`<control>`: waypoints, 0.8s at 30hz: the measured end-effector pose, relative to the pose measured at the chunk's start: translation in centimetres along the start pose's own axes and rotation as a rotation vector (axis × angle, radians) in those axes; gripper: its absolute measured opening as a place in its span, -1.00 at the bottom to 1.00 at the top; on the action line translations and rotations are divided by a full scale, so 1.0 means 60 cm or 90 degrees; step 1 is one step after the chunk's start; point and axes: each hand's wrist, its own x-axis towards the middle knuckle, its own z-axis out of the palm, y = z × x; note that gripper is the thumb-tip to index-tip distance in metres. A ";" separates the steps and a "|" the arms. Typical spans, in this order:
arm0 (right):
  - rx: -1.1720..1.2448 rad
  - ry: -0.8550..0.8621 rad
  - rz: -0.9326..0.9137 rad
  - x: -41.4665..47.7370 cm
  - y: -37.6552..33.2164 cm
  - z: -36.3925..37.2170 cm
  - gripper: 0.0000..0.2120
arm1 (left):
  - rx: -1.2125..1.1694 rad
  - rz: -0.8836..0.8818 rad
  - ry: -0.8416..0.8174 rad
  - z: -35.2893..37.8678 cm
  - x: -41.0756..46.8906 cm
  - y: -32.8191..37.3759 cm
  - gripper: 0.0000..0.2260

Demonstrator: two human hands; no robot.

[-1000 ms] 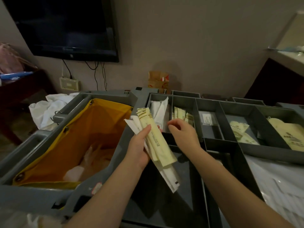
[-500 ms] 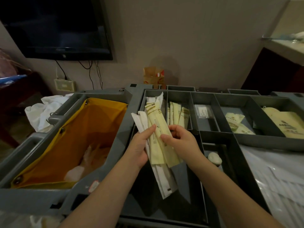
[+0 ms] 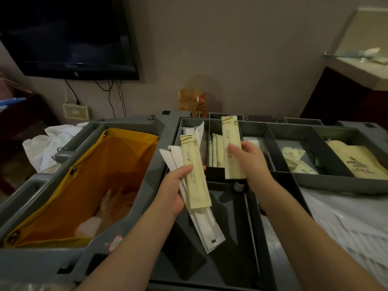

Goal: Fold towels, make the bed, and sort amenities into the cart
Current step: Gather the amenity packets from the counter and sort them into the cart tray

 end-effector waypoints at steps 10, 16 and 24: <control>-0.225 0.032 -0.153 0.006 0.017 -0.010 -0.63 | -0.012 -0.005 0.044 0.004 -0.002 0.001 -0.87; -0.182 -0.147 -0.164 -0.069 0.042 0.028 -0.87 | 0.043 0.000 -0.014 0.012 -0.004 -0.012 -0.71; -0.049 -0.140 -0.087 -0.072 0.051 0.030 -0.98 | 0.060 -0.012 -0.027 0.011 -0.003 -0.015 -0.66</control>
